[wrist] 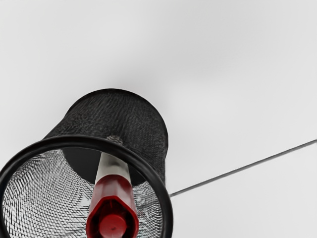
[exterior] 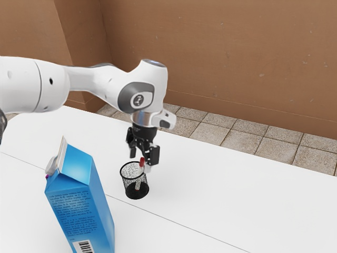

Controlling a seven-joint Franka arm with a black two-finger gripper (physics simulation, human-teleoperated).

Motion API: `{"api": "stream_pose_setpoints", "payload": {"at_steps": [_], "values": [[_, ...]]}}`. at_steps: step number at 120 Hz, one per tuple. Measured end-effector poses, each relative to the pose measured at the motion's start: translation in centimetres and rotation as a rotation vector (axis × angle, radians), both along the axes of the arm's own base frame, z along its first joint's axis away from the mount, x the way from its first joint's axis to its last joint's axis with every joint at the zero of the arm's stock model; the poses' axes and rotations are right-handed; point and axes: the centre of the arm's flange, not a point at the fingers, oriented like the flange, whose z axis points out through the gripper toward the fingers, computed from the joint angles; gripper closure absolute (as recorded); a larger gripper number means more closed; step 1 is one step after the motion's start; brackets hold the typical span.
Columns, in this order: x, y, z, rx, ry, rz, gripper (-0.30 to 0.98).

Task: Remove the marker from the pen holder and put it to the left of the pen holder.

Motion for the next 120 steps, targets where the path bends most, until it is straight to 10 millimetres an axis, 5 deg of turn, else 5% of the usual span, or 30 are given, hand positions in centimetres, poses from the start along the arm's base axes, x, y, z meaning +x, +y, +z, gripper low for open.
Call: {"api": "stream_pose_setpoints", "payload": {"at_steps": [38,69,86,104,120], "values": [[1.2,0.6,-1.7,-0.011,0.020,-0.024,0.04],[1.6,0.6,-1.4,-0.014,0.017,-0.031,0.52],[1.8,1.1,-0.8,-0.010,0.012,-0.027,0.68],[2.6,2.7,3.0,0.001,-0.032,0.001,0.73],[3.9,4.7,10.5,0.003,-0.114,0.048,0.76]]}}
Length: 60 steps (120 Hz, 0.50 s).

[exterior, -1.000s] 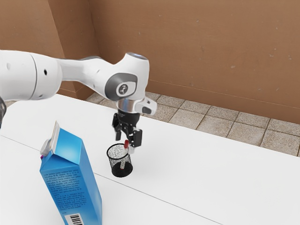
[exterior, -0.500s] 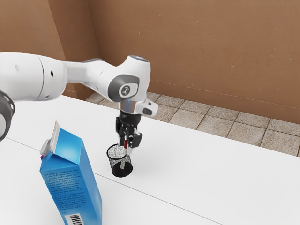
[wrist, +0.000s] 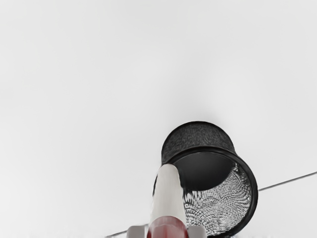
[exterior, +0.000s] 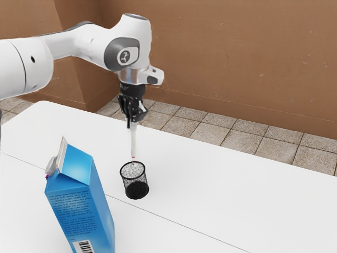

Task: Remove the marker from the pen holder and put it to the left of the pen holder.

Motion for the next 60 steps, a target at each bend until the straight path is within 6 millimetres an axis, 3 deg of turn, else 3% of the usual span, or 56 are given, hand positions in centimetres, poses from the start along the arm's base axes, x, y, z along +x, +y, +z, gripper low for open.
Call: {"api": "stream_pose_setpoints", "payload": {"at_steps": [11,21,44,60], "values": [[0.9,4.7,4.5,0.006,-0.043,0.094,0.77],[1.0,9.0,6.3,0.007,-0.045,0.178,0.77],[0.6,15.6,6.1,0.036,-0.011,0.295,0.78],[-0.6,21.6,5.1,0.079,0.028,0.396,0.78]]}}
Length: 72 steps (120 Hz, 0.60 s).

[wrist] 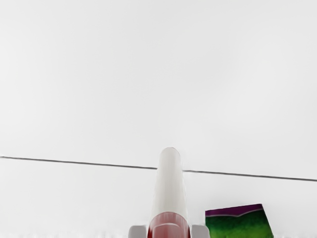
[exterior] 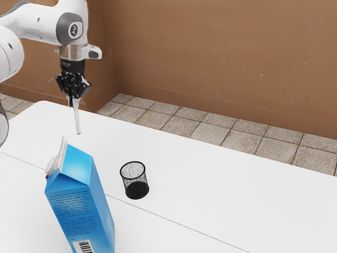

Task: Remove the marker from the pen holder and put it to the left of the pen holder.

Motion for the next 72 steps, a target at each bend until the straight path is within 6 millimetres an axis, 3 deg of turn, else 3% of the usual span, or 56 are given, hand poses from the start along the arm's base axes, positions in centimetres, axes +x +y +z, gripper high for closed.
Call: {"api": "stream_pose_setpoints", "payload": {"at_steps": [24,34,40,56,72], "values": [[-2.1,5.7,-1.6,0.038,0.096,0.108,0.78],[-3.3,8.0,-3.2,0.060,0.179,0.167,0.78],[-3.8,8.8,-4.9,0.068,0.247,0.196,0.78],[-4.9,9.4,-12.3,0.056,0.450,0.253,0.78],[-6.3,10.0,-14.7,0.053,0.570,0.321,0.77]]}}
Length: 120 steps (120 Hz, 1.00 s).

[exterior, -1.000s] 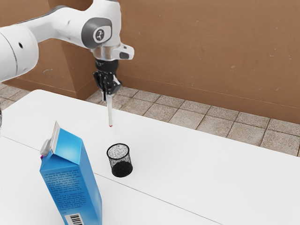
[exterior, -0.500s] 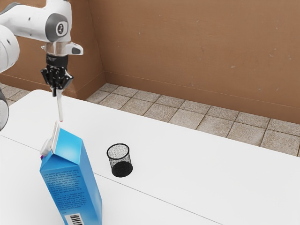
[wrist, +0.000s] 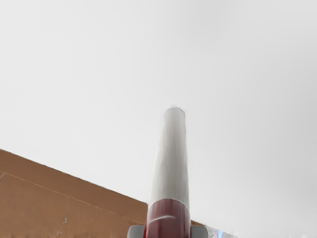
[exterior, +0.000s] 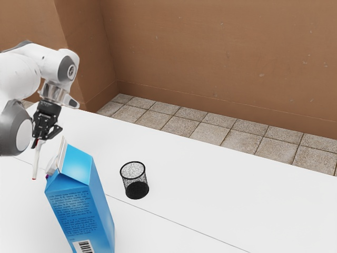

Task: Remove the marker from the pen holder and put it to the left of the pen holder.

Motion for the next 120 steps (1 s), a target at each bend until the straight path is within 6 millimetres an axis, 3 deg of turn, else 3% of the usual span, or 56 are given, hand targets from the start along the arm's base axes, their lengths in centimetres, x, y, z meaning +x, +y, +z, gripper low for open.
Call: {"api": "stream_pose_setpoints", "payload": {"at_steps": [20,38,58,64,75,84,91,100,106,115,120], "values": [[-0.7,0.1,-3.4,0.007,0.107,0.049,0.77],[-0.7,0.3,-5.2,0.008,0.148,0.079,0.44],[-0.6,0.7,-4.7,0.003,0.119,0.101,0.20],[0.1,-0.3,-2.1,-0.007,0.043,0.081,0.16],[0.0,-1.0,7.0,-0.009,-0.164,0.063,0.10],[0.6,-2.0,13.0,0.014,-0.302,0.025,0.07],[2.8,-5.5,15.6,-0.017,-0.411,-0.042,0.05],[5.3,-11.4,18.5,-0.082,-0.546,-0.154,0.04],[4.7,-14.9,20.7,-0.121,-0.615,-0.210,0.03],[3.0,-21.8,23.1,-0.155,-0.683,-0.325,0.02],[2.7,-24.0,23.8,-0.160,-0.706,-0.363,0.02]]}}
